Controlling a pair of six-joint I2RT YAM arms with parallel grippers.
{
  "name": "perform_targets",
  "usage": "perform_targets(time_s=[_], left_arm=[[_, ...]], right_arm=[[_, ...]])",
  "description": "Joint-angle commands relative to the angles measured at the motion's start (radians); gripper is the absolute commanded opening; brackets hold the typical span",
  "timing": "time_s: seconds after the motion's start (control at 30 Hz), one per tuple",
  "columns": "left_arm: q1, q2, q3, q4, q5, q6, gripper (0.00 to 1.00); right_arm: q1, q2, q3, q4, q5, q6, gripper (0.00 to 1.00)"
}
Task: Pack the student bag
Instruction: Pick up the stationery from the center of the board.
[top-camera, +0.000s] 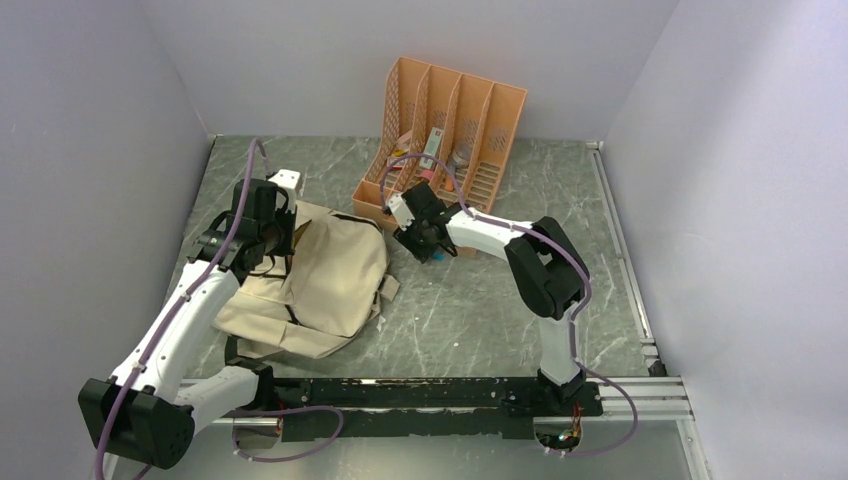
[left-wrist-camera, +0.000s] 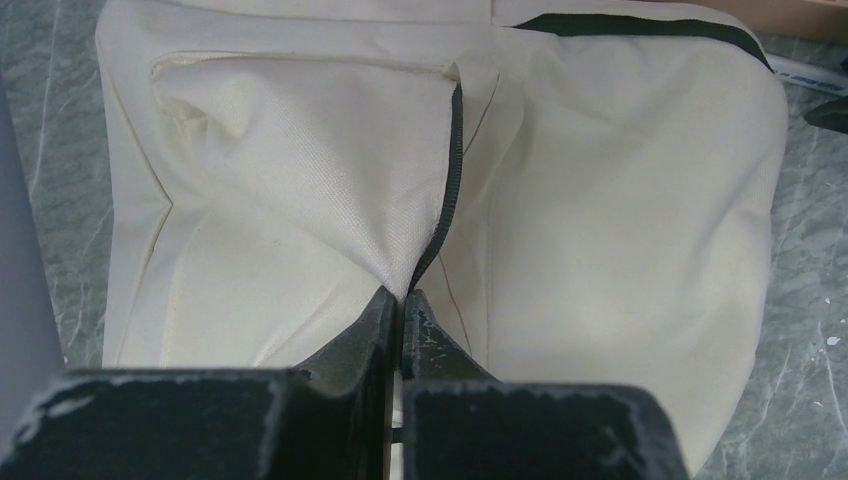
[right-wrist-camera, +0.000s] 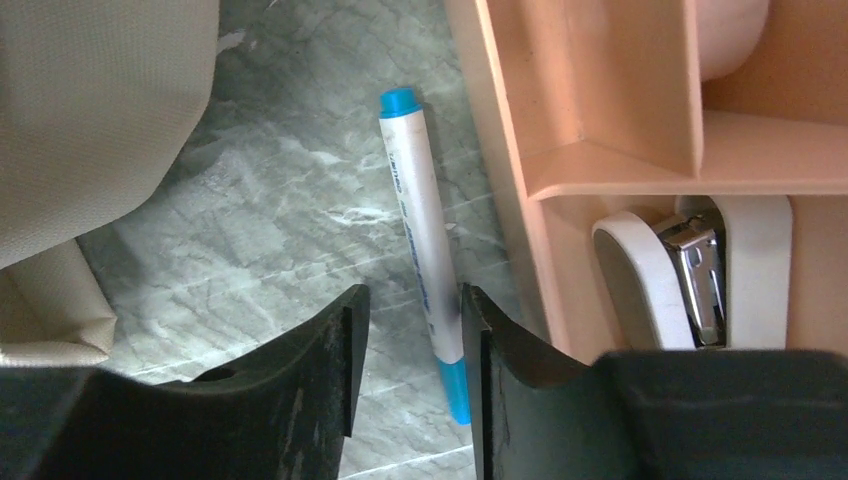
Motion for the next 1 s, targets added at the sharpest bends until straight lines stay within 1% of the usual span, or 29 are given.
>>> perform_targets(time_s=[0.0,0.13,0.27,0.5,0.63,0.77,0.87,0.97], left_arm=[[-0.012,-0.001,0.011,0.055,0.025,0.005,0.05],[-0.012,0.005,0.015,0.054,0.031,0.005,0.05],[-0.012,0.004,0.016,0.056,0.030,0.005,0.05],[-0.012,0.007,0.019,0.056,0.029,0.005,0.05],[-0.012,0.014,0.025,0.058,0.033,0.005,0.05],[-0.012,0.020,0.034,0.058,0.033,0.005,0.05],[-0.012,0.024,0.034,0.058,0.037,0.005,0.05],[-0.012,0.022,0.038,0.052,0.037,0.005,0.05]], right_arm=[[-0.009,0.058,0.033,-0.111,-0.087,-0.015,0.41],[-0.012,0.090,0.053,-0.182,-0.113,-0.008,0.35],[-0.012,0.061,0.026,-0.198,-0.107,0.016,0.30],[-0.012,0.005,-0.031,-0.238,-0.108,0.050,0.28],[-0.012,0.012,-0.064,-0.210,-0.113,0.060,0.27],[-0.012,0.005,-0.095,-0.124,-0.111,0.089,0.23],[-0.012,0.016,-0.077,-0.078,-0.097,0.110,0.29],[-0.011,0.036,-0.049,-0.055,-0.089,0.118,0.31]])
